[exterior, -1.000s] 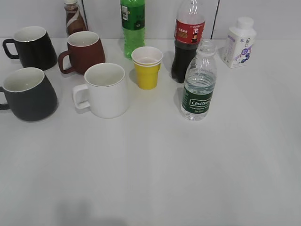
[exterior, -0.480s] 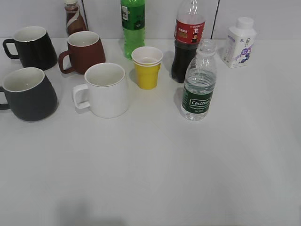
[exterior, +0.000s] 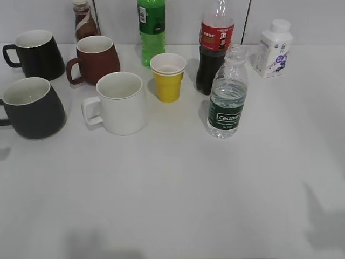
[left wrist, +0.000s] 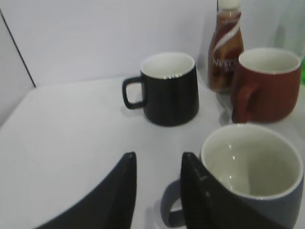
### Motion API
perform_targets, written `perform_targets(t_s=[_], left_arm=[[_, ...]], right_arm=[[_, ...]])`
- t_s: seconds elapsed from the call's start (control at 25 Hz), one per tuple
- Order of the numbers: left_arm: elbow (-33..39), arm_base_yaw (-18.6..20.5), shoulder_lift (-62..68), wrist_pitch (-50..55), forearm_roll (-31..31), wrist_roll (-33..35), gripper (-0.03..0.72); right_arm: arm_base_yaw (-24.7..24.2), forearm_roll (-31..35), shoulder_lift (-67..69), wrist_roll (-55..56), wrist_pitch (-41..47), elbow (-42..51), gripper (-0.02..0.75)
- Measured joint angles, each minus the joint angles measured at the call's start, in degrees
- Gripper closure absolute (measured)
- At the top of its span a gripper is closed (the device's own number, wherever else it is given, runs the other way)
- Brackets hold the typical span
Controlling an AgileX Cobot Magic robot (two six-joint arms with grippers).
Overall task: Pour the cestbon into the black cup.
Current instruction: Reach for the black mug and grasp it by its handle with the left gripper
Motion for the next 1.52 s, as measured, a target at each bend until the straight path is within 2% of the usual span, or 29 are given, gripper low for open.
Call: perform_targets(t_s=[0.16, 0.32, 0.4, 0.68, 0.88, 1.52], left_arm=[[0.0, 0.2, 6.7, -2.2, 0.0, 0.0, 0.447], [0.6, 0.2, 11.0, -5.0, 0.0, 2.2, 0.447], [0.6, 0.2, 13.3, -7.3, 0.0, 3.2, 0.447], [0.6, 0.4, 25.7, -19.0, -0.5, 6.1, 0.447], [0.6, 0.4, 31.2, -26.2, -3.4, 6.3, 0.447], [-0.8, 0.4, 33.7, -28.8, -3.4, 6.4, 0.418]], right_arm=[[0.0, 7.3, 13.5, -10.1, -21.5, 0.3, 0.149], [0.1, 9.8, 26.3, -12.5, -33.6, 0.3, 0.149], [1.0, 10.3, 31.1, -12.6, -36.4, 0.3, 0.149], [10.0, 10.4, 43.2, -10.5, -44.1, 1.6, 0.149], [14.1, 10.4, 47.7, -9.5, -46.8, 1.7, 0.149], [14.9, 10.4, 48.2, -9.3, -47.3, 1.8, 0.149]])
